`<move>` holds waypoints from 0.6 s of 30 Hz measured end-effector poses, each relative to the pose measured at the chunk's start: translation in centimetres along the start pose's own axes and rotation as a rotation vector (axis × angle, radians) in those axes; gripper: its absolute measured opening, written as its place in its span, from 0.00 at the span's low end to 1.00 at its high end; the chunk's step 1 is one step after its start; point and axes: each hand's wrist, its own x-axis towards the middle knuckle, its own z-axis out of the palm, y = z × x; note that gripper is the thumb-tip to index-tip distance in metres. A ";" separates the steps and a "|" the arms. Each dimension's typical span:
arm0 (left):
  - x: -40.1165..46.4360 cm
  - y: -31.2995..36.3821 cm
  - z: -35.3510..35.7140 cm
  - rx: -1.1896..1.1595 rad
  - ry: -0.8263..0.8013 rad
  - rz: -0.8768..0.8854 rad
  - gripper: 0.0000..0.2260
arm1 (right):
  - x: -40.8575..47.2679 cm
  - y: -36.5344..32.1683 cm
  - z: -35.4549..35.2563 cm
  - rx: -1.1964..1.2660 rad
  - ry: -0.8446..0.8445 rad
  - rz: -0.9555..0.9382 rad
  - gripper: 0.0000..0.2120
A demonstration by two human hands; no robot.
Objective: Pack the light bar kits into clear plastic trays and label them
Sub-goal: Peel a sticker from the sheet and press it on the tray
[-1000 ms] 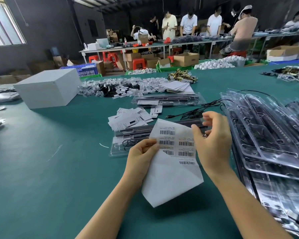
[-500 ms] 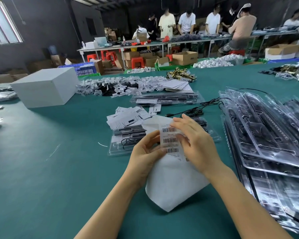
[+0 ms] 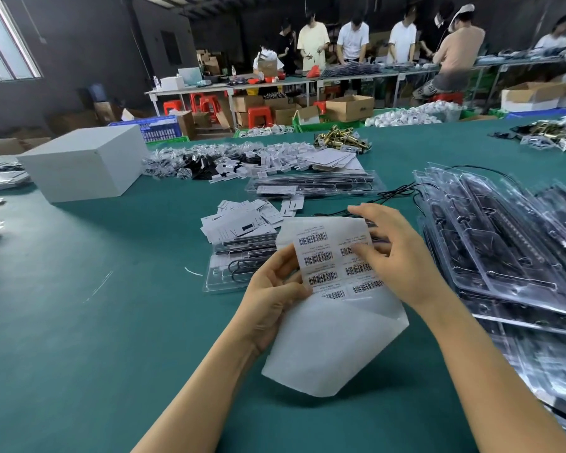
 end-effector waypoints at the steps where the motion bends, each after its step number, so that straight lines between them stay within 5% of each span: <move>1: 0.0 0.0 0.0 0.008 0.005 -0.005 0.28 | 0.0 -0.1 0.1 0.063 0.000 0.020 0.24; 11: 0.1 -0.2 0.5 0.156 0.232 0.017 0.11 | -0.2 -0.5 0.8 0.094 0.079 0.047 0.15; 15: -0.1 -0.4 0.8 0.268 0.236 0.051 0.08 | -0.2 -1.2 0.8 -0.277 0.345 -0.202 0.10; 18: -0.4 -0.4 1.2 0.330 0.207 0.069 0.09 | -0.3 -1.7 2.0 -0.347 0.303 -0.397 0.10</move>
